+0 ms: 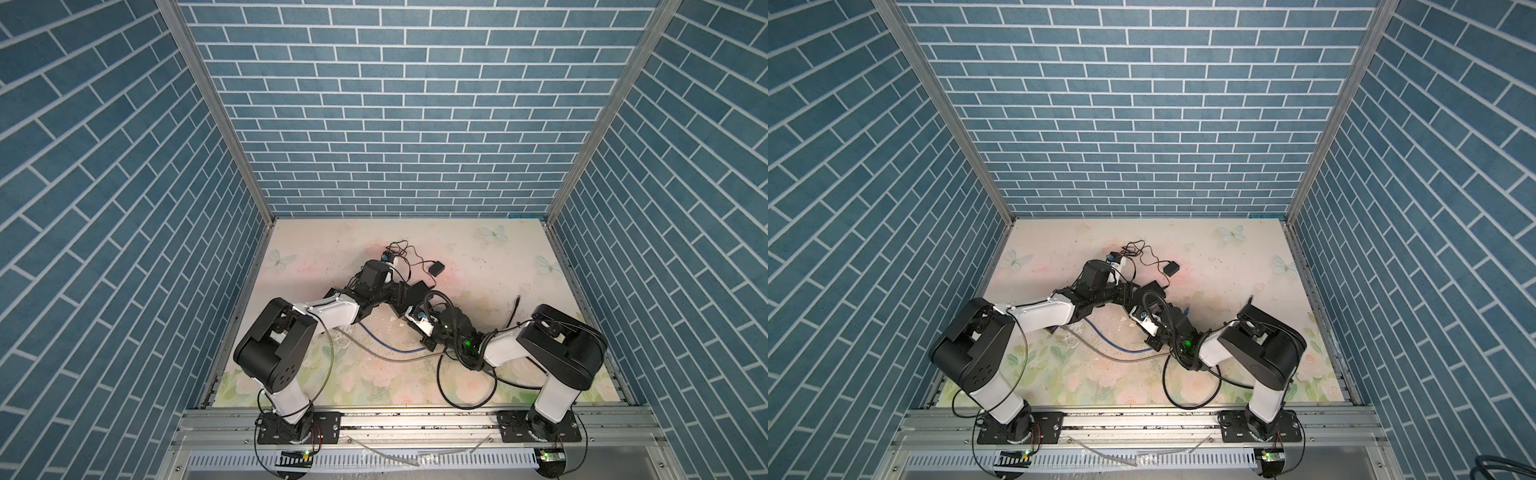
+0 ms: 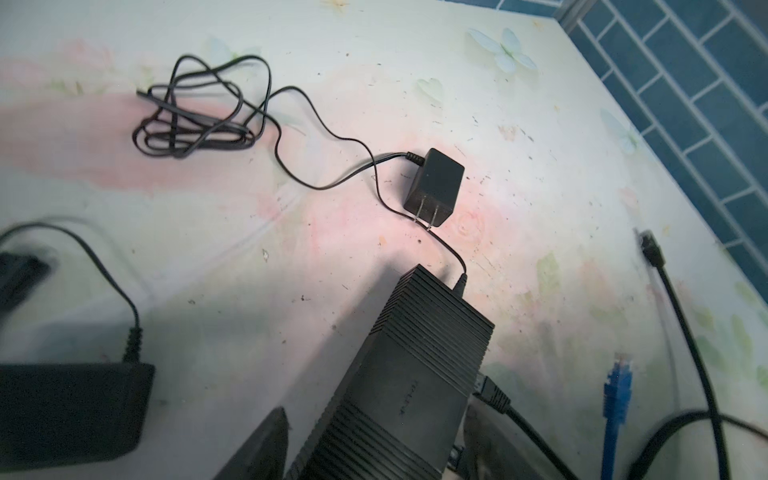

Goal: Insert the plug into the switch port

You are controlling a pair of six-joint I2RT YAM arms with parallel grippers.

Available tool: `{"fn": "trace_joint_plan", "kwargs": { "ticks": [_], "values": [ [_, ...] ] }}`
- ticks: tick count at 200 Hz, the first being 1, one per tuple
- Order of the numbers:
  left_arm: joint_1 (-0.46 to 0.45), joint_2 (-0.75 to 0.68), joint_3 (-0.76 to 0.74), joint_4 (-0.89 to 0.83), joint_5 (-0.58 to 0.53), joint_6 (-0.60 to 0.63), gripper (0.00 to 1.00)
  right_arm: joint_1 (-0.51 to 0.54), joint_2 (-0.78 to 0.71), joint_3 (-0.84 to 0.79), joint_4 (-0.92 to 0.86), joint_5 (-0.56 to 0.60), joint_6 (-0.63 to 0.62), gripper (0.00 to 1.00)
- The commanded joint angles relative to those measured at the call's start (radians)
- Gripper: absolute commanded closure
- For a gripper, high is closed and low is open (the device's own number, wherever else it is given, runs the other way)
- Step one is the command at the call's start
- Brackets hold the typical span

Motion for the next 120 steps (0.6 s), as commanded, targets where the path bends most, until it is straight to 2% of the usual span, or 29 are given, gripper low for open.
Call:
{"fn": "trace_joint_plan", "kwargs": {
  "ticks": [1,24,33,36,73,120],
  "values": [
    [-0.003,-0.007,0.054,-0.182,0.041,0.134,0.24,-0.075,-0.124,-0.02,-0.184,0.052,0.048,1.0],
    [-0.004,0.021,0.109,-0.255,0.107,0.182,0.18,-0.161,-0.243,-0.024,-0.314,0.08,0.073,1.0],
    [-0.008,0.033,0.12,-0.266,0.128,0.194,0.02,-0.188,-0.281,-0.021,-0.354,0.084,0.075,1.0],
    [-0.008,0.034,0.123,-0.269,0.133,0.198,0.01,-0.195,-0.291,-0.017,-0.37,0.087,0.076,1.0],
    [-0.044,0.073,0.159,-0.332,0.149,0.238,0.0,-0.256,-0.337,0.031,-0.496,0.091,0.085,1.0],
    [-0.086,0.118,0.211,-0.458,0.095,0.311,0.0,-0.27,-0.308,0.023,-0.452,0.026,0.085,1.0]
  ]
}}
